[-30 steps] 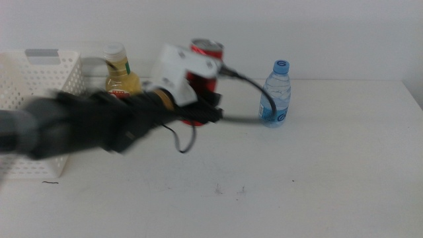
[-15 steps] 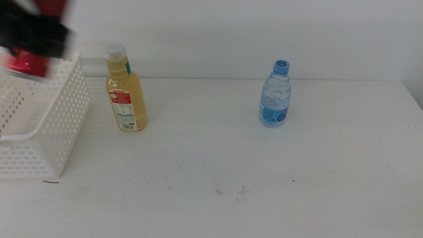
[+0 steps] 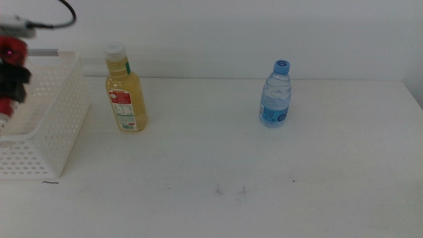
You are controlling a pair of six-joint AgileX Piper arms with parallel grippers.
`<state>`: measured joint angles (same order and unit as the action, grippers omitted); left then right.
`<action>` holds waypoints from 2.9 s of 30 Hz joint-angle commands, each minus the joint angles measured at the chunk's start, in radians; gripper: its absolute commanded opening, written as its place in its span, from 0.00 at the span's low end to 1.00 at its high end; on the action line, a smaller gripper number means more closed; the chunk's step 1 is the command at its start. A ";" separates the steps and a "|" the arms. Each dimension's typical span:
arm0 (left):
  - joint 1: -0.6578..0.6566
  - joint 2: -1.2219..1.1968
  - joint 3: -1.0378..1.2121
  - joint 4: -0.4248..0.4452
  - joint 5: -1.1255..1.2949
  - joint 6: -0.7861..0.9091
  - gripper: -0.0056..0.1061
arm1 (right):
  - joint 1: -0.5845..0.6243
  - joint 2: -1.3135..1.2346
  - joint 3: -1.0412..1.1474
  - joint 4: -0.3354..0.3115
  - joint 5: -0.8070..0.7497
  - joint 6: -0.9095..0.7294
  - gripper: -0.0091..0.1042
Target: Use arms to grab the bottles and put them into the dustbin to the left of the table.
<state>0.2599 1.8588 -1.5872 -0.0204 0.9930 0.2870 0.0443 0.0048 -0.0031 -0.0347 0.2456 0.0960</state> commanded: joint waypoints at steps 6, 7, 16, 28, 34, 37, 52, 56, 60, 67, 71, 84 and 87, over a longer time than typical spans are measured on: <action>-0.001 0.115 -0.018 -0.003 -0.099 -0.007 0.12 | -0.006 -0.005 0.003 -0.012 -0.009 -0.006 0.89; -0.001 0.130 -0.018 -0.003 -0.104 -0.006 0.15 | -0.006 -0.005 0.003 -0.012 -0.009 -0.006 0.89; -0.002 0.146 -0.020 -0.005 -0.082 0.002 0.89 | -0.006 -0.005 0.003 -0.012 -0.009 -0.006 0.89; -0.178 -0.360 0.241 0.056 -0.235 -0.151 0.87 | -0.006 -0.005 0.003 -0.012 -0.009 -0.006 0.89; -0.375 -0.698 0.718 0.170 -0.772 -0.417 0.87 | -0.006 -0.005 0.003 -0.012 -0.009 -0.006 0.89; -0.432 -0.787 0.955 0.165 -1.019 -0.453 0.87 | -0.006 -0.005 0.003 -0.012 -0.009 -0.006 0.89; -0.459 -0.341 1.414 0.041 -2.027 -0.373 0.87 | -0.006 -0.005 0.003 -0.012 -0.009 -0.006 0.89; -0.459 -0.183 1.312 0.020 -2.067 -0.373 0.87 | -0.006 -0.005 0.003 -0.012 -0.009 -0.006 0.89; -0.459 -0.060 1.194 0.030 -2.067 -0.359 0.87 | -0.006 -0.005 0.003 -0.012 -0.009 -0.006 0.89; -0.449 0.052 1.035 0.036 -2.039 -0.340 0.87 | -0.006 -0.005 0.003 -0.012 -0.009 -0.006 0.89; -0.429 0.059 0.974 0.051 -1.954 -0.340 0.87 | -0.006 -0.005 0.003 -0.012 -0.009 -0.006 0.89; -0.416 0.201 0.751 0.052 -1.871 -0.312 0.87 | -0.006 -0.005 0.003 -0.012 -0.009 -0.006 0.89; -0.411 0.248 0.706 0.020 -1.871 -0.312 0.87 | -0.006 -0.005 0.003 -0.012 -0.009 -0.006 0.89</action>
<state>-0.1593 2.0873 -0.8598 0.0211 -0.8723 -0.0263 0.0443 0.0048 -0.0031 -0.0385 0.2456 0.0960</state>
